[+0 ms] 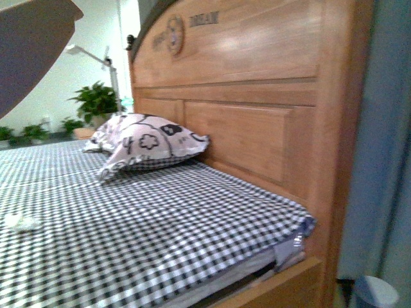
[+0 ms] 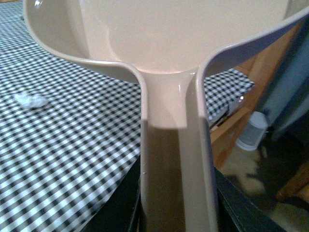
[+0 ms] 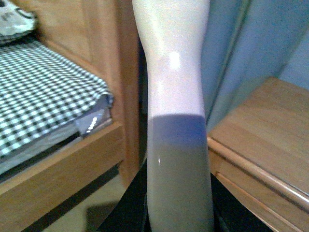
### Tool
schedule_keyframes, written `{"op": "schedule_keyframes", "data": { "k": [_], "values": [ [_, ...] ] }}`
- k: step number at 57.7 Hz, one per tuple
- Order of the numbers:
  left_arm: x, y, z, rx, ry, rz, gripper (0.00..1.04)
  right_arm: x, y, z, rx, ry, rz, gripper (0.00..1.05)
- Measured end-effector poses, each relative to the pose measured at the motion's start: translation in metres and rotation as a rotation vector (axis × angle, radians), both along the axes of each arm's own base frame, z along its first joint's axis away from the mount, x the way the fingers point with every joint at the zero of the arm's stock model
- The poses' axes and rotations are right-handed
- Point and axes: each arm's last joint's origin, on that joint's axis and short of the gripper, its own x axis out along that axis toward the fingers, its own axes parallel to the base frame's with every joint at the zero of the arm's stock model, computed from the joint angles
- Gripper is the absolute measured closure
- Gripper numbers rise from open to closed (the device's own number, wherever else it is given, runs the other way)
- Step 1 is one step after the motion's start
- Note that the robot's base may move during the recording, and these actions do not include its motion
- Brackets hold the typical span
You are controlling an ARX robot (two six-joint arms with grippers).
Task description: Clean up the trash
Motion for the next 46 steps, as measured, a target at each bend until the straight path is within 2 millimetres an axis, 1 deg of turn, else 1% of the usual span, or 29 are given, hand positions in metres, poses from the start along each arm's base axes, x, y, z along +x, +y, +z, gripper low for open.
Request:
{"op": "schedule_keyframes", "data": {
  "k": [24,39,43,46],
  "values": [
    [-0.0009,0.0003,0.0006,0.002,-0.005,0.012,0.78,-0.0001,0.001,-0.0003,-0.003,0.003,0.016,0.86],
    [-0.0006,-0.0004,0.0003,-0.003,-0.002,-0.01,0.78,-0.0001,0.0002,-0.0002,-0.004,0.001,0.001,0.86],
    [0.0009,-0.001,0.0002,-0.062,0.12,-0.048,0.78,-0.0001,0.0003,0.0,-0.003,0.001,0.002,0.86],
    [0.0063,-0.0014,0.0018,-0.086,0.204,-0.054,0.78,-0.0001,0.0003,0.0,-0.003,0.001,0.002,0.86]
  ]
}}
